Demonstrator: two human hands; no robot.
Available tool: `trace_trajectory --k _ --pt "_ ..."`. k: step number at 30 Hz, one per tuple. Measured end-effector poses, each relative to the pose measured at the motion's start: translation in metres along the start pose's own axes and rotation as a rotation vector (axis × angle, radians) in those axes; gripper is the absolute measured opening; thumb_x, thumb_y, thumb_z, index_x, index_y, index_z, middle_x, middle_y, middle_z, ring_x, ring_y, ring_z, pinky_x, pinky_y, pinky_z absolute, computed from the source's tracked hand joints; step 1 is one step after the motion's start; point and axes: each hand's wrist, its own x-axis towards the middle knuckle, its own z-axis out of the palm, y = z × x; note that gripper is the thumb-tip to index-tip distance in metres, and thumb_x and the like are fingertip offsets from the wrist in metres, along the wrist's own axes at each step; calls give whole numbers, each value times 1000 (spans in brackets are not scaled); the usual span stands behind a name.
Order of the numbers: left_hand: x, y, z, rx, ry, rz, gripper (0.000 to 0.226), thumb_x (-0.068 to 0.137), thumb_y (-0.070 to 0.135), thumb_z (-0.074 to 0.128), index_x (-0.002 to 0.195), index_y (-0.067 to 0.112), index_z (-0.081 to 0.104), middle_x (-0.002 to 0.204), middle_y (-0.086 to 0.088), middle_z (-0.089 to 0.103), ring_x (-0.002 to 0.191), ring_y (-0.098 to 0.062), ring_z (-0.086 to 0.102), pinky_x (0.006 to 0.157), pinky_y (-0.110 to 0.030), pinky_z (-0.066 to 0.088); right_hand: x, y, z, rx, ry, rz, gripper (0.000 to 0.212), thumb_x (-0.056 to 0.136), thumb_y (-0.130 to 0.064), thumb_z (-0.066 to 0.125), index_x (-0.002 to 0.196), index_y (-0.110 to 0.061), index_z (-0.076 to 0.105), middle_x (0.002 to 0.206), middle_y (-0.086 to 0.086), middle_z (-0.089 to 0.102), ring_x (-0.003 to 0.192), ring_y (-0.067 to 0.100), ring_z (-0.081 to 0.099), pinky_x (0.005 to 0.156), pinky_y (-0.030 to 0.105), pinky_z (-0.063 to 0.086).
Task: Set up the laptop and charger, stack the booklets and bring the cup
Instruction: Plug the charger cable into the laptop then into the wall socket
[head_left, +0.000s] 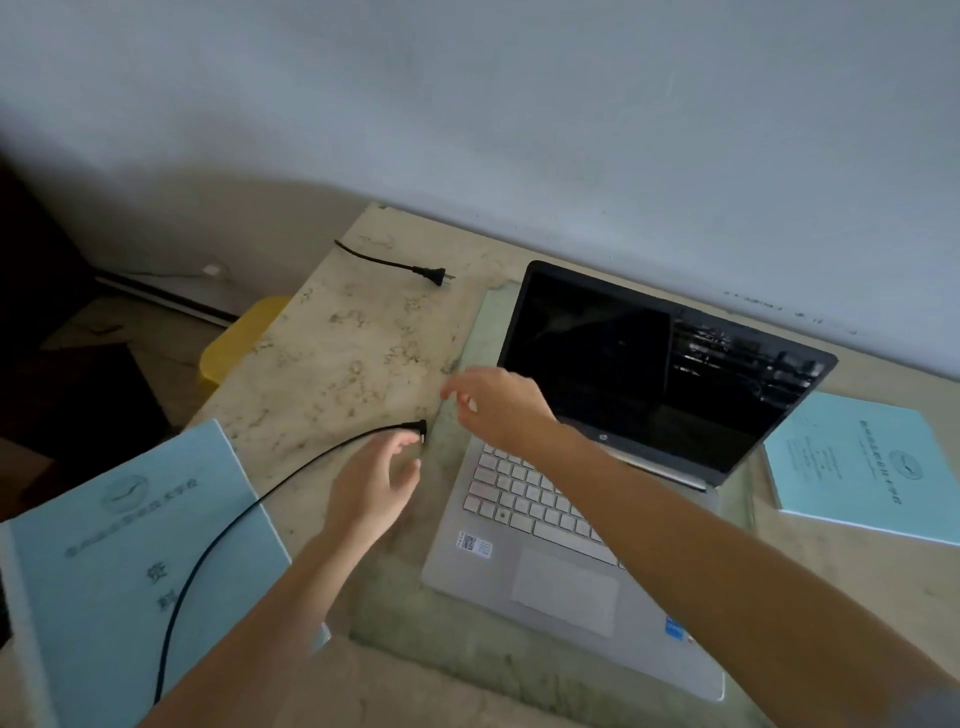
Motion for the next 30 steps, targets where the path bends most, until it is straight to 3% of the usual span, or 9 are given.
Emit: trace_trajectory --k 5,8,12,16,20,22,26,28,30 --pt "9 -45 -22 -13 136 -96 25 88 12 59 113 12 61 108 0 67 98 -18 64 84 -33 52 21 -24 54 -10 -286 42 36 92 -13 43 125 -23 54 119 4 62 104 27 61 75 32 48" --pt "9 -66 -24 -55 204 -158 23 88 10 58 111 13 62 105 -1 67 95 -17 65 82 -34 53 33 -30 73 58 -340 94 33 91 -10 41 122 -18 50 118 9 60 102 32 60 75 37 51" --pt "19 -78 -16 -67 226 -177 22 88 11 58 110 13 62 103 0 67 92 -16 64 81 -30 51 52 -27 82 64 -279 177 23 91 -9 42 110 -18 51 97 9 63 82 31 62 67 37 53" --pt "33 -73 -7 -110 245 -139 18 92 18 53 105 11 64 100 -1 69 88 -15 64 79 -31 52 64 -25 84 -53 -249 136 17 92 -6 45 103 -18 49 84 8 61 74 30 60 57 31 42" --pt "41 -70 -5 -157 264 -126 21 95 20 50 105 8 65 104 -7 69 93 -18 64 80 -32 52 65 -25 84 -96 -254 107 25 86 5 42 99 -16 45 68 5 48 66 28 54 53 31 35" --pt "43 -67 -7 -171 258 -131 24 96 19 48 107 6 65 107 -9 68 96 -19 63 82 -28 48 60 -24 82 -62 -229 98 27 85 7 41 100 -16 43 68 7 51 63 29 53 50 31 35" --pt "46 -58 -9 -151 126 -229 40 98 34 38 109 5 62 105 -8 63 101 -24 59 84 -28 40 43 -20 73 73 -132 109 21 90 -3 38 97 -22 40 74 11 60 61 30 56 49 32 39" --pt "44 -48 -7 -251 28 -306 49 93 50 32 101 11 59 97 -4 60 93 -24 59 78 -30 39 32 -19 67 155 -90 137 11 95 -16 36 97 -25 42 76 8 63 63 32 58 52 33 44" --pt "37 -33 -5 -379 -12 -331 45 93 50 35 102 14 61 99 -4 64 94 -22 61 78 -31 42 19 -20 60 272 -28 214 10 96 -36 39 94 -27 46 82 2 67 67 27 61 58 34 50"
